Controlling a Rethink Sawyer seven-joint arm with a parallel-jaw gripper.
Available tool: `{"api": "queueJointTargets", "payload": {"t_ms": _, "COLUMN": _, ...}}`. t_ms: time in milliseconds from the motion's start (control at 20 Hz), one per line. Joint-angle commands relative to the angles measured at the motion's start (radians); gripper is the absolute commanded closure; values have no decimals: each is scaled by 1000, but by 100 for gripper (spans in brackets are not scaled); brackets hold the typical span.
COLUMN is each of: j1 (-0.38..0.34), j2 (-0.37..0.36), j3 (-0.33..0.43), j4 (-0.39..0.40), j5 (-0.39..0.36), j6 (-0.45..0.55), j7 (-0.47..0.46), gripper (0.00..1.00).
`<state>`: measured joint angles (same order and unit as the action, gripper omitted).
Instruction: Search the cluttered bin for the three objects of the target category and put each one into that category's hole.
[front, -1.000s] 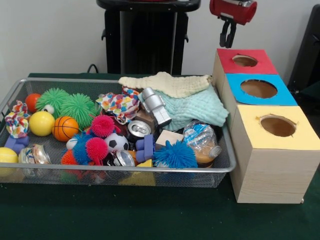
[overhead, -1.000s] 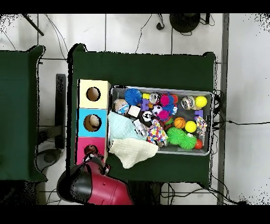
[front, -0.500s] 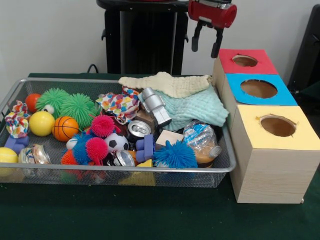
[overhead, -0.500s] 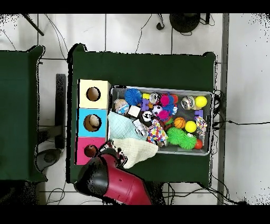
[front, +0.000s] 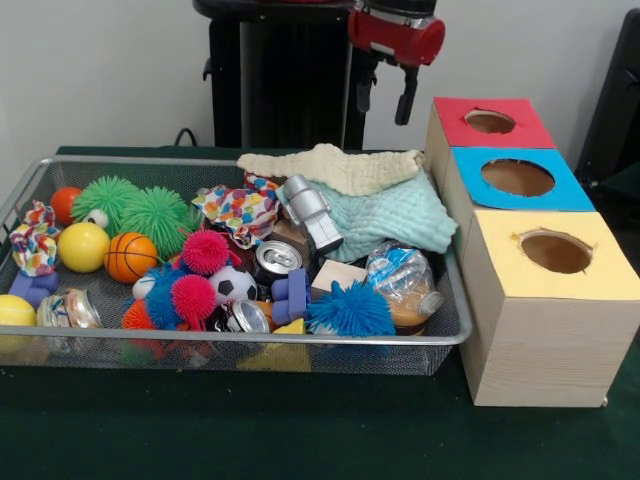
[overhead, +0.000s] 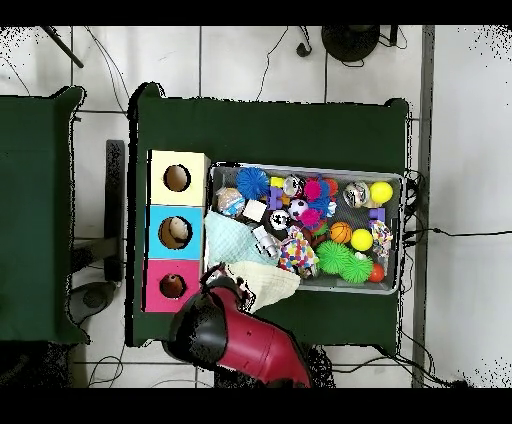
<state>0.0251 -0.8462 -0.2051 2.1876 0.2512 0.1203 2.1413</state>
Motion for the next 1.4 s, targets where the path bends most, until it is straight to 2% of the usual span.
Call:
{"api": "queueJointTargets", "payload": {"t_ms": 50, "j1": -48, "j2": 65, "j3": 120, "j4": -102, "j5": -79, "j6": -86, "j7": 45, "gripper": 0}}
{"api": "queueJointTargets", "payload": {"t_ms": 350, "j1": -51, "j2": 87, "j3": 116, "j4": -126, "j5": -99, "j6": -76, "j7": 54, "gripper": 0}}
{"api": "queueJointTargets", "payload": {"t_ms": 550, "j1": -95, "j2": 119, "j3": 168, "j4": -121, "j5": -123, "j6": -125, "j7": 70, "gripper": 0}}
{"api": "queueJointTargets", "payload": {"t_ms": 750, "j1": -105, "j2": 165, "j3": 179, "j4": -148, "j5": -133, "j6": -155, "j7": 84, "gripper": 0}}
{"api": "queueJointTargets", "payload": {"t_ms": 1400, "j1": -78, "j2": 301, "j3": 139, "j4": -305, "j5": -112, "j6": -150, "j7": 73, "gripper": 0}}
